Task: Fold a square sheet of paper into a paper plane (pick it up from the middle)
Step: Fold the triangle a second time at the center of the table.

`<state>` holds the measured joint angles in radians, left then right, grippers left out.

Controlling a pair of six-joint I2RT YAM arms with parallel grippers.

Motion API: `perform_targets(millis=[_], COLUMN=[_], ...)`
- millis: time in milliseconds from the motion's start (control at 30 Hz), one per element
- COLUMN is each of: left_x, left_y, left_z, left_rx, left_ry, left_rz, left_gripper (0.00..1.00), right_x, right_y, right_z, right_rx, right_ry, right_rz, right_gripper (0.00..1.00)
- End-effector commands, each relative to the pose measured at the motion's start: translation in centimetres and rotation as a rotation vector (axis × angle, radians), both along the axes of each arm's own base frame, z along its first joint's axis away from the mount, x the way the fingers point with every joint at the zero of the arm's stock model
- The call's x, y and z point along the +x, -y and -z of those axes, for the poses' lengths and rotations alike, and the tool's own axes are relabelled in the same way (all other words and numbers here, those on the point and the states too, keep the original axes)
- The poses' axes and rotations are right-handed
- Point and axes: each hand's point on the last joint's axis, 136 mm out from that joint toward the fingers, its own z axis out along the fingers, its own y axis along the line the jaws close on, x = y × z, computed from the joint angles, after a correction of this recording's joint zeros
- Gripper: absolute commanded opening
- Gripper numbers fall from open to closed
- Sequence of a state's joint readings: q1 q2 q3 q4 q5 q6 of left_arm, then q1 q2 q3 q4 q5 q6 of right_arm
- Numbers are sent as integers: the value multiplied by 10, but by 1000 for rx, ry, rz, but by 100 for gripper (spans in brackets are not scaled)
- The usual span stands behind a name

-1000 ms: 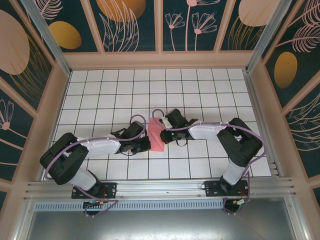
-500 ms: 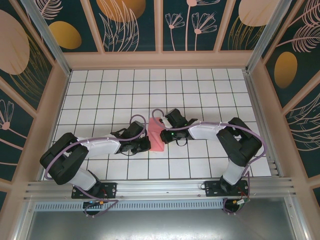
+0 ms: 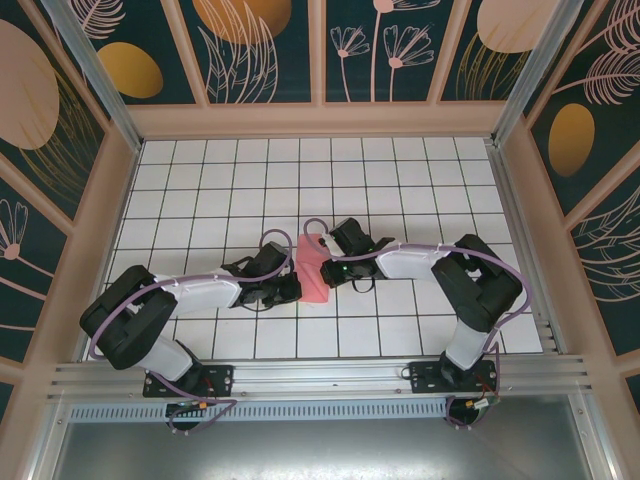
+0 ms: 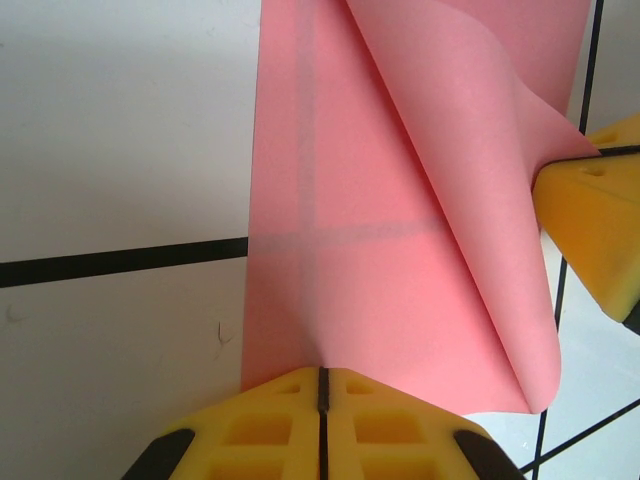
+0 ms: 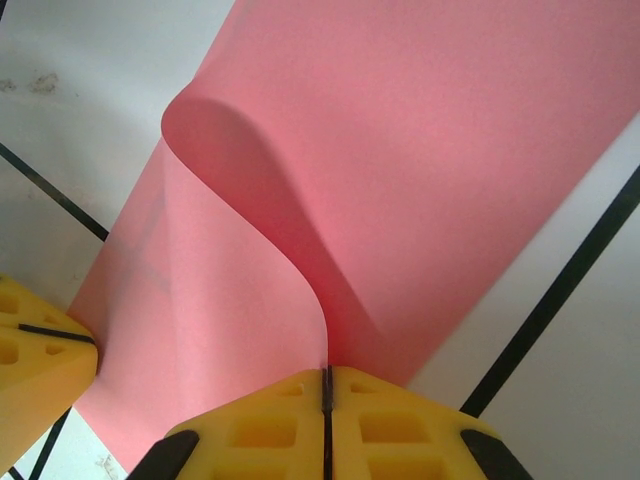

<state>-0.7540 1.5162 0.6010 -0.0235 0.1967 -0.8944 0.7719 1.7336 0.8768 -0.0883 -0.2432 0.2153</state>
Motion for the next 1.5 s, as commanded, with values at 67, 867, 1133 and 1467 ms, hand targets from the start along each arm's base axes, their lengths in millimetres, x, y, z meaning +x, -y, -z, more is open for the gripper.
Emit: perform_targets(millis=[67, 867, 1133, 1467], left_x=[-7, -5, -5, -6], left_y=[-17, -14, -14, -15], left_z=[18, 16, 17, 18], left_rx=[103, 92, 95, 97], left_ry=[-33, -29, -32, -39], left_rz=[-7, -5, -3, 0], left_gripper=[9, 10, 10, 10], right_x=[7, 7, 8, 10], right_y=[5, -3, -7, -8], right_z=[-8, -5, -16, -13], right_rx=[-13, 13, 41, 32], right_ry=[19, -7, 15, 9], right_rz=[25, 14, -4, -13], right_gripper=[10, 12, 12, 12])
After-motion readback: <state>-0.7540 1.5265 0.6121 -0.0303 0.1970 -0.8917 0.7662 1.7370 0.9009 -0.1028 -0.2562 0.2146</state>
